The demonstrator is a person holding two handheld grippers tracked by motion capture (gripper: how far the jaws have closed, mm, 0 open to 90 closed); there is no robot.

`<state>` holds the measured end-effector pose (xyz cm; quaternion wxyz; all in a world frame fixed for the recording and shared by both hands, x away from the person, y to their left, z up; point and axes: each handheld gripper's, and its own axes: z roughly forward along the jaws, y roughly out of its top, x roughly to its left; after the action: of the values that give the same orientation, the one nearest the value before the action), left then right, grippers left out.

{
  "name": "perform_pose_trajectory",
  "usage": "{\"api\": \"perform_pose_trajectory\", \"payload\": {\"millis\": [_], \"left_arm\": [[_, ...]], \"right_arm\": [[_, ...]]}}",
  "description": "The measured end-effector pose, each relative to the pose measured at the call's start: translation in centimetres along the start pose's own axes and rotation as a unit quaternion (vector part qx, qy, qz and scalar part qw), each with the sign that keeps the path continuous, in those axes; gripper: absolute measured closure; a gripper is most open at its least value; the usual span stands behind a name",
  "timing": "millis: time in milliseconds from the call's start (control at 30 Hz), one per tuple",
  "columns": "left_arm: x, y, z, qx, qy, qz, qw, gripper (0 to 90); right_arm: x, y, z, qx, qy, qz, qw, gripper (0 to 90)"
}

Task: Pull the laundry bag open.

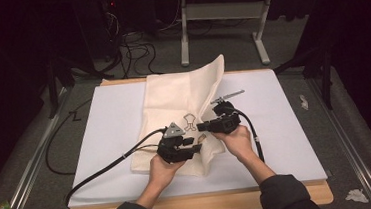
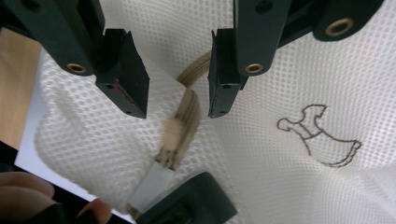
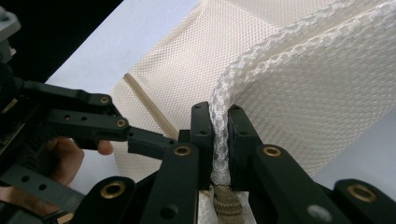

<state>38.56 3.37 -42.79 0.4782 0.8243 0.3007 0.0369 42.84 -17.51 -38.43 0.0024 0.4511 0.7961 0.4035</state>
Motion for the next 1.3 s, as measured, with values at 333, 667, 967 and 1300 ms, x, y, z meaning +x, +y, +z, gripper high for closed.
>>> {"api": "perform_pose_trajectory", "payload": {"millis": [333,667,967,1300], "left_arm": [[0.4,0.0,0.7,-0.039,-0.028,-0.054,0.9974,61.4],[0.4,0.1,1.2,-0.057,-0.052,-0.077,0.9940,67.6],[0.5,0.1,1.3,-0.063,-0.045,-0.073,0.9944,78.6],[0.6,0.2,1.3,-0.070,-0.049,-0.080,0.9931,82.7]], "right_arm": [[0.0,-0.1,0.0,-0.005,0.000,0.002,1.0000,84.8],[-0.3,-0.3,-0.2,-0.009,0.002,0.006,0.9999,84.8],[0.0,-0.3,0.1,-0.007,0.006,0.000,1.0000,84.8],[-0.1,-0.4,-0.1,-0.007,0.005,0.001,1.0000,84.8]]}}
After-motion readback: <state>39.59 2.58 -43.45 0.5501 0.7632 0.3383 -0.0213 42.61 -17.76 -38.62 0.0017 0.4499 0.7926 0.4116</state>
